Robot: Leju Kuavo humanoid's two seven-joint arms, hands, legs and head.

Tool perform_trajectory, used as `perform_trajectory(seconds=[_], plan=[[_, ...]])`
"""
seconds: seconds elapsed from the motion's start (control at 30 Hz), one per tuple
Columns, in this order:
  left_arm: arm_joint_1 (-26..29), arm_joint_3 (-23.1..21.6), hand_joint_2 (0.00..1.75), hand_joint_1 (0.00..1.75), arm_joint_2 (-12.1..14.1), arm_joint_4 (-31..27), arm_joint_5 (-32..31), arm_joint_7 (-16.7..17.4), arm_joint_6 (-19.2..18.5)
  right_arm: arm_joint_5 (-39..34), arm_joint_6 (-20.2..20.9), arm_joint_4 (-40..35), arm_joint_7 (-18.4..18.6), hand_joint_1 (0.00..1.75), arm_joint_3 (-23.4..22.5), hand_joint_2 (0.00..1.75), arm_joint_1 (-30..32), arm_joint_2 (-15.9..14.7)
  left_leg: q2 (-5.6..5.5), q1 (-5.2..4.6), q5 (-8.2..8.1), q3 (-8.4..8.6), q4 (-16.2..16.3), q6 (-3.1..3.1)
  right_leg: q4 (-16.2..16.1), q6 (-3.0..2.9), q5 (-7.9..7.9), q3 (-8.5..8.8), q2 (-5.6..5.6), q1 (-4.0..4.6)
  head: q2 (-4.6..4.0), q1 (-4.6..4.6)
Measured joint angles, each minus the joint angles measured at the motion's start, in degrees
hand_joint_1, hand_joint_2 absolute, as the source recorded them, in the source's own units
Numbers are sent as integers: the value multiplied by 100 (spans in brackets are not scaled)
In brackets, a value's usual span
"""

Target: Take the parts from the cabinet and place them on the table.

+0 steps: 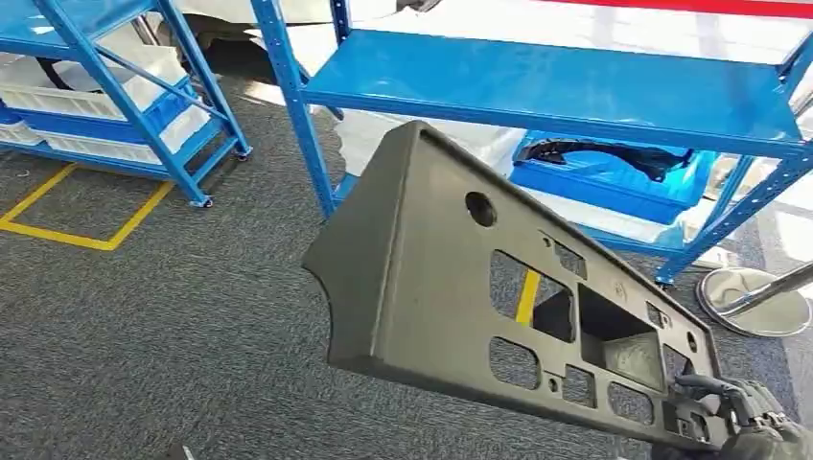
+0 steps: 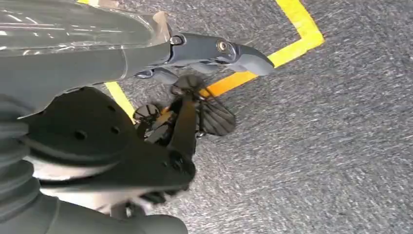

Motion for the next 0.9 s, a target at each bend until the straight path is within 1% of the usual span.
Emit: perform_trajectory(seconds=[0.03,0.07,0.1,0.13,0.17,0.2,0.23,0.27,0.33,0.37,0.4,0.43,0.47,0.5,0.53,0.57,0.6,0.63,0.67,0.7,0.73,0.77,0.83,0.87,0.9], plan=[[0,0,175,0,0,0,0,0,0,0,0,7,0,175,0,175,0,0,-2,-1,-101,-133,350,6,12,-18,15,-32,12,21,0,0],[-1,2,175,0,0,0,0,0,2,-4,0,13,0,175,0,175,2,0,-4,-2,-57,-128,402,18,24,-19,25,-53,30,37,0,0],[-2,2,175,0,0,0,0,2,2,-11,0,15,2,175,0,175,2,-2,-12,-7,103,14,172,41,40,-15,31,-67,59,50,0,0],[-2,2,175,0,0,0,0,2,2,-20,0,15,7,175,0,175,0,-4,-28,-13,343,267,-279,74,62,-13,33,-74,93,59,0,0],[-1,0,175,0,0,0,0,0,2,-24,0,15,7,175,0,175,-4,-7,-62,-18,580,552,-801,109,84,-11,33,-78,118,67,0,0],[-2,0,175,0,2,0,0,0,2,-26,0,15,11,175,2,175,-5,-7,-176,-22,661,754,-1205,151,98,-9,33,-88,138,65,0,0],[4,0,175,0,11,0,0,0,0,-31,0,13,29,175,2,175,-12,-9,-253,-15,637,787,-1307,148,139,28,47,-132,162,106,0,11],[9,0,175,0,11,0,0,-4,0,-31,0,13,44,175,2,175,-13,-18,-235,-30,633,766,-1310,138,142,74,79,-178,192,77,0,2],[0,2,175,0,11,0,9,0,0,-33,0,13,55,175,4,175,-2,-24,-206,-64,661,747,-1312,171,128,137,119,-199,236,45,0,4],[0,0,175,0,-8,0,4,-2,0,-33,-2,11,55,175,2,175,-8,-33,-166,-18,709,741,-1360,206,140,161,115,-212,271,61,0,2],[-5,0,175,0,-13,0,4,-7,0,-33,-2,11,55,175,2,175,0,-44,-114,-7,732,741,-1370,227,219,194,7,-240,184,50,0,4],[-2,0,175,0,-11,0,4,2,-4,-33,0,11,55,175,4,175,-17,-50,-84,6,745,723,-1370,248,488,241,-225,-344,101,41,0,26],[-1,0,175,0,-13,0,4,-4,-4,-35,0,11,52,175,7,175,-18,-59,-40,3,751,711,-1369,257,915,277,-483,-513,67,12,0,28],[0,0,175,0,-13,0,4,-4,-4,-39,0,13,55,175,11,175,-16,-72,6,0,756,694,-1367,263,1409,310,-713,-707,55,-9,0,26],[0,2,175,0,-13,0,5,0,-4,-44,0,15,55,175,13,175,-14,-77,49,0,760,683,-1364,262,1779,337,-839,-843,45,-24,0,26],[-1,0,175,0,-13,0,4,-2,-4,-48,0,15,53,175,13,175,-9,-83,87,3,762,680,-1364,259,1910,358,-830,-870,37,-37,0,26],[-1,0,175,0,-13,0,6,0,-4,-52,0,15,54,175,13,175,-10,-92,121,5,764,683,-1363,255,1751,371,-698,-751,27,-47,0,26],[-2,0,175,0,-13,0,4,0,-4,-57,0,15,52,175,11,175,-10,-96,153,7,765,692,-1363,251,1329,376,-471,-506,-2,-51,0,26],[-3,0,175,0,-13,0,4,0,-4,-59,0,15,55,175,11,175,-11,-101,179,10,761,706,-1363,245,750,363,-212,-192,-45,-51,0,26],[-2,0,175,0,-13,0,4,-2,-4,-57,0,13,55,175,11,175,-12,-105,199,5,760,714,-1363,227,232,339,-20,79,-140,-46,0,26],[-3,0,175,0,-13,0,4,-2,-4,-59,0,15,55,175,11,175,-24,-109,213,-37,757,701,-1353,188,85,298,-92,137,-206,-1,0,26],[-2,0,175,0,-13,0,4,-4,-4,-59,0,11,55,175,11,175,-26,-109,222,-39,770,674,-1345,155,39,243,-100,130,-185,9,0,22],[-3,0,175,0,-13,0,4,-4,-4,-61,0,15,57,175,9,175,-3,-109,277,-30,788,664,-1356,108,64,206,-96,77,-139,22,0,17],[-5,0,175,0,-13,0,5,-4,-4,-65,0,13,63,175,7,175,-9,-116,303,-28,792,667,-1358,71,28,150,-65,65,-111,13,0,17],[-3,0,175,0,-7,0,4,-4,-4,-68,-2,13,63,175,7,175,-12,-116,216,-8,683,640,-1298,40,-14,92,-24,80,-99,-23,0,17]])
